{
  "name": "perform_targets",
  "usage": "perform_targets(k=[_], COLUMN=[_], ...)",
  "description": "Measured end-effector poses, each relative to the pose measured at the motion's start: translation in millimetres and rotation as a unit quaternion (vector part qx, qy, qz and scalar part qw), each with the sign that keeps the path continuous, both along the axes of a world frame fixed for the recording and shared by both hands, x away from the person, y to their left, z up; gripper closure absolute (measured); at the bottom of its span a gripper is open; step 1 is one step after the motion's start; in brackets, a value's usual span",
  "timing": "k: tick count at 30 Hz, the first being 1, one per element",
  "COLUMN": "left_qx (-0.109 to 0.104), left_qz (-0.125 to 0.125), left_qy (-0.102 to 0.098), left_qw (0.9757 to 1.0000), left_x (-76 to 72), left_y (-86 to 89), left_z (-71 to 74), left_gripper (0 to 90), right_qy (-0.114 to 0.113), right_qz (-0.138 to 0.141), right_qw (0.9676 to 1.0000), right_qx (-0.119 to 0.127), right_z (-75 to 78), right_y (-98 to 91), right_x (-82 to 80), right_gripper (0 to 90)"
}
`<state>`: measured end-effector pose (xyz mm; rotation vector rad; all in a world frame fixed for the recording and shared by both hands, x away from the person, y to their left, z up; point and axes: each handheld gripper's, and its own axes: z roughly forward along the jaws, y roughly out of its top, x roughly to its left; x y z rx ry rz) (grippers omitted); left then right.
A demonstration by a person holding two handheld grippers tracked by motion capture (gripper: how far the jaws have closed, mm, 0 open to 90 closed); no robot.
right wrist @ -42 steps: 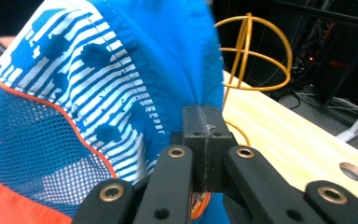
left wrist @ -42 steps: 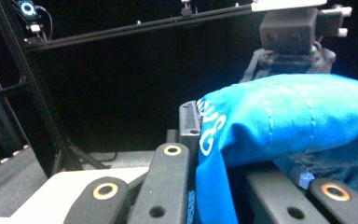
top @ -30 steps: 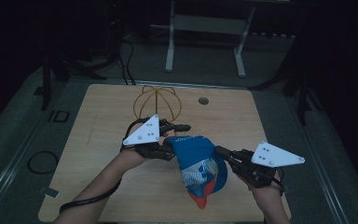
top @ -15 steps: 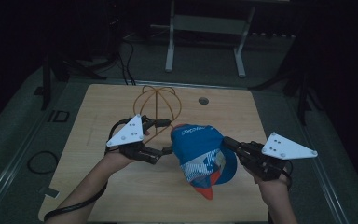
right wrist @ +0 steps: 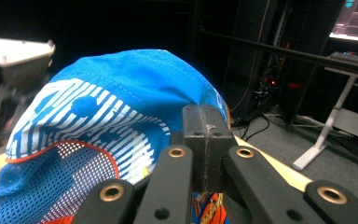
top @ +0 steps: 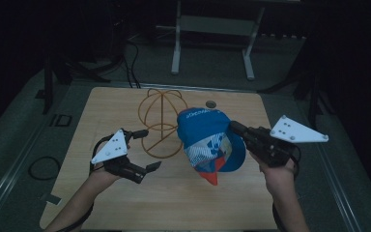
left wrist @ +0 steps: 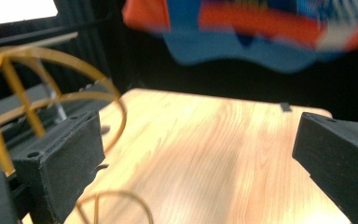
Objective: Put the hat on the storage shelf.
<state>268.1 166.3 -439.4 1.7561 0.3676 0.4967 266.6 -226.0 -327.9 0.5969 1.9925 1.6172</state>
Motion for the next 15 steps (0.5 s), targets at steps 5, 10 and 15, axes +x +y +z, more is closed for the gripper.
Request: perform_targets(k=[5, 10, 15], left_qx=[0.016, 0.020, 0.027], left_qz=[0.027, 0.064, 0.084], left_qy=[0.014, 0.037, 0.044], left_qw=[0.9994, 0.9970, 0.9951], left_x=[-5.4, -14.8, -21.6], left_y=[11.4, 30.8, 39.9], left_z=[-19.4, -52.7, -69.3], left_gripper=[2.3, 2.3, 2.3], right_qy=[-0.007, -0.009, -0.007], right_qz=[-0.003, -0.001, 0.000], right_qw=[1.0000, 0.9999, 0.9998], right_qx=[0.005, 0.015, 0.019], right_z=[13.6, 33.5, 43.7], right_y=[9.3, 28.7, 43.7], right_x=[11.1, 31.6, 44.4], right_gripper=[90.0, 90.0, 90.0])
